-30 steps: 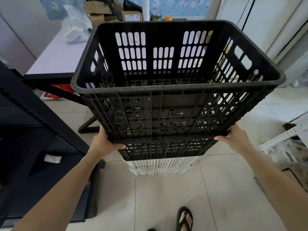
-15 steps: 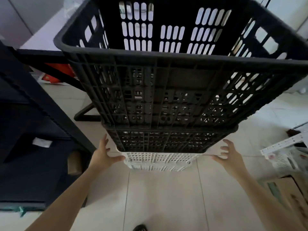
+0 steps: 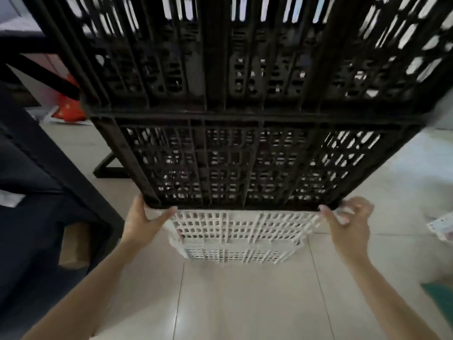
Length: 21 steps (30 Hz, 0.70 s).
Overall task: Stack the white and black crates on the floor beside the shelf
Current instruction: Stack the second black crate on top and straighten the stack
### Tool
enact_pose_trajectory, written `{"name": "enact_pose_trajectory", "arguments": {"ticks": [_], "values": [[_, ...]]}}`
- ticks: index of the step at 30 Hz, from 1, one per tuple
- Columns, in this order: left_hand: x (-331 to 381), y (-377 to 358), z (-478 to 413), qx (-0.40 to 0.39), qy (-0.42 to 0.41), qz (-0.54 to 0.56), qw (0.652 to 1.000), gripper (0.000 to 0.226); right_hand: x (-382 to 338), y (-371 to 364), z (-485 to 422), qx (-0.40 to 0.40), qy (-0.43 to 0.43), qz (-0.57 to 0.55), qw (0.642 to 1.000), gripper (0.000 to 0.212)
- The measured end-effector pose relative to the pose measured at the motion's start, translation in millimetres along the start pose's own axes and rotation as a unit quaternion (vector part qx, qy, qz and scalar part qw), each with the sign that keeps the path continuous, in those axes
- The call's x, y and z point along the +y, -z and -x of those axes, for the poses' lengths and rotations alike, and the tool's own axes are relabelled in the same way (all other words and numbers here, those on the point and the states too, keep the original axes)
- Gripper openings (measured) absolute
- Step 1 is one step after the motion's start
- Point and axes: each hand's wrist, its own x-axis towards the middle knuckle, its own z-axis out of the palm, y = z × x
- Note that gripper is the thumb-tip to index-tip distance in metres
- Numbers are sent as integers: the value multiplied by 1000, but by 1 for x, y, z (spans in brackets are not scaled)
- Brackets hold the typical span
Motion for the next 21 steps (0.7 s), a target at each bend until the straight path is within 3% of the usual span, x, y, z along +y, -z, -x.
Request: {"name": "enact_pose_trajectory", "arguments": {"ticks": [6,9,14,18,21], "values": [[-33,-21,-16,57,-49,134,988,74,36,-24,-17,-2,76,-21,997,37],[-44,-30,-25,79,-78,171,979,58,46,-36,-16,37,82,-77,993,37],[-47,-38,-25,113,-110,184,970,46,51,-44,-19,46,107,-76,990,39],[-42,-41,-19,122,-128,187,966,45,50,-46,-19,32,126,-64,989,40],[-40,-42,-15,116,-135,198,964,59,48,-48,-17,40,139,-41,989,39]]}}
